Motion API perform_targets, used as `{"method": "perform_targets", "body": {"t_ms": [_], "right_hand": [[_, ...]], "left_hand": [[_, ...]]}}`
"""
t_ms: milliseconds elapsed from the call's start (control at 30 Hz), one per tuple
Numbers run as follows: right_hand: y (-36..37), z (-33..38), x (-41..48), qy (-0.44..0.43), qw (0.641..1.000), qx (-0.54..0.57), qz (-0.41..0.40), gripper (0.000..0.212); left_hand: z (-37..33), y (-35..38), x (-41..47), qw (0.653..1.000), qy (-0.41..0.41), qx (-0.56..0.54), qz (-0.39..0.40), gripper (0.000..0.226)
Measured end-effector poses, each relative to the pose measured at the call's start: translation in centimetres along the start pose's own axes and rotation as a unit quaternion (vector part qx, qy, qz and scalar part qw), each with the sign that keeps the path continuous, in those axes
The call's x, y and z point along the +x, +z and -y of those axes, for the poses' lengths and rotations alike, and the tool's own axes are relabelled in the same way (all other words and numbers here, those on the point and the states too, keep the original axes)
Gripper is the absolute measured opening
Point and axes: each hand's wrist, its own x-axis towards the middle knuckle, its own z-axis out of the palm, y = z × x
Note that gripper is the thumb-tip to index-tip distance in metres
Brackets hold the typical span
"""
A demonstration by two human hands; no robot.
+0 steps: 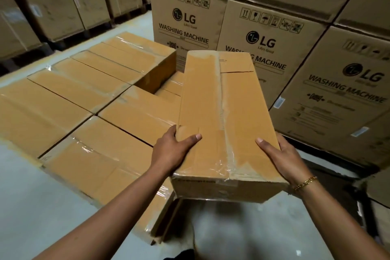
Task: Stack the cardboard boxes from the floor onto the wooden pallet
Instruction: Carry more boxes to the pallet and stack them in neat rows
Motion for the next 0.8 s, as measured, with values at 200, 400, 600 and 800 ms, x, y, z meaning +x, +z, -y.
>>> {"method": "perform_targets", "body": {"t_ms": [200, 400, 600, 800], "right_hand": [[-1.9, 1.2, 13.1, -0.021, 0.998, -0.040, 0.043, 0.034], [-3.3, 2.2, 24.6, -0.041, 0.994, -0.054, 0.089, 0.043], [-4.8, 3.4, 36.2, -0.075, 0.980, -0.098, 0.159, 0.037], [-6.4, 4.1, 48.4, -0.115, 0.956, -0.124, 0.241, 0.055]], "left_hand": [[-3.5, 3.9, 9.2, 0.999, -0.033, 0.005, -0.022, 0.080], [-5.8, 7.2, 16.3, 0.997, -0.056, -0.011, -0.061, 0.069], [-7.6, 12.3, 22.9, 0.987, -0.090, -0.032, -0.131, 0.077], [-10.7, 18.7, 27.9, 0.962, -0.142, -0.073, -0.221, 0.067]]}}
